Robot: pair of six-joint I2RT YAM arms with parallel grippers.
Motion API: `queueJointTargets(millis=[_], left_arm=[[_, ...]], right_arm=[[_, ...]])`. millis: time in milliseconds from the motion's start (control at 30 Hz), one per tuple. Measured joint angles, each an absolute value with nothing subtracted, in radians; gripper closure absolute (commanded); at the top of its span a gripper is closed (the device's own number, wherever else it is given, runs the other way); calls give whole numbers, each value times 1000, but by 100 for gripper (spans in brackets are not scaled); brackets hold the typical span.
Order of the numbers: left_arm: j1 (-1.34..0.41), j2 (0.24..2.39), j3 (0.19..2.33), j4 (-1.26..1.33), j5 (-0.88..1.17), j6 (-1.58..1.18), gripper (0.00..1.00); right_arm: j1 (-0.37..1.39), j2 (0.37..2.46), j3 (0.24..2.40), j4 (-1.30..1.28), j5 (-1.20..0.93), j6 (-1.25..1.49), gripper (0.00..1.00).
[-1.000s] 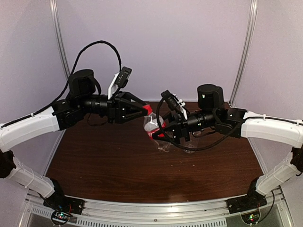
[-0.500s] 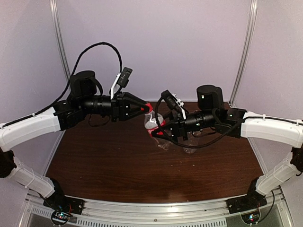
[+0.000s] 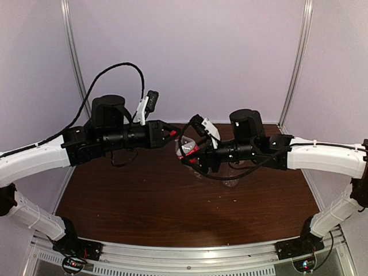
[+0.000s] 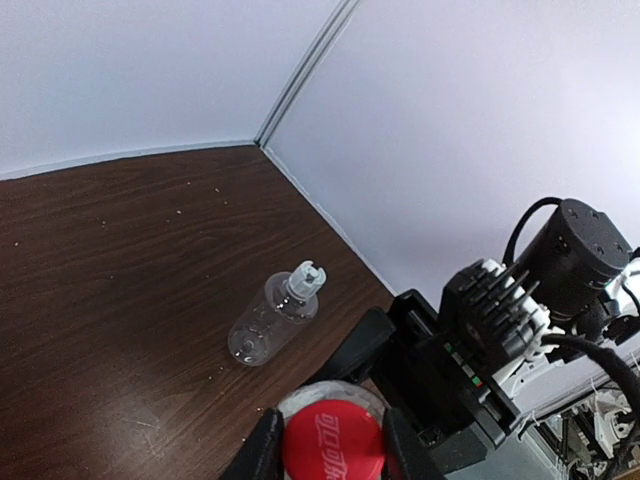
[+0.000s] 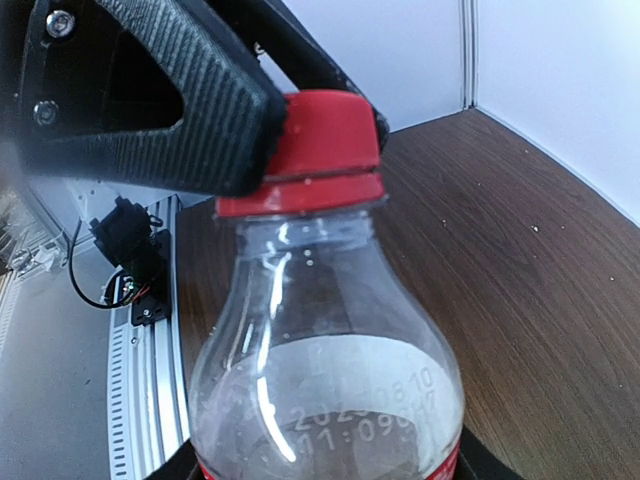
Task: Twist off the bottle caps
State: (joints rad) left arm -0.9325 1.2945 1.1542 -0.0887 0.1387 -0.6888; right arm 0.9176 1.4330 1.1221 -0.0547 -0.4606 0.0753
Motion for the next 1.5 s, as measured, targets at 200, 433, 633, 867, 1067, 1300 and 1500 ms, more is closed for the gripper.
queueJointTargets(millis=[200, 433, 633, 867, 1067, 1300, 1500], left_arm=[[-940, 1295, 1154, -98, 98, -706, 55], [-843, 1212, 1120, -94, 167, -593, 23], [-810, 1150, 1117, -84, 394, -426, 16], [-810, 1161, 1122, -101, 640, -289, 17], [-810, 1217, 1163, -101, 764, -259, 23], [-810, 1274, 1172, -72, 856, -279, 43], [-810, 1283, 1172, -24, 895, -306, 58]], right_arm=[[921, 1440, 1123, -53, -441, 73, 74], [896, 1438, 1123, -93, -488, 71, 72], [896, 1432, 1123, -101, -643, 56, 71], [896, 1433, 1123, -50, -874, 92, 71], [896, 1433, 1123, 10, -982, 135, 72], [896, 1433, 1123, 34, -1010, 154, 72], [896, 1433, 1123, 39, -1011, 161, 73]])
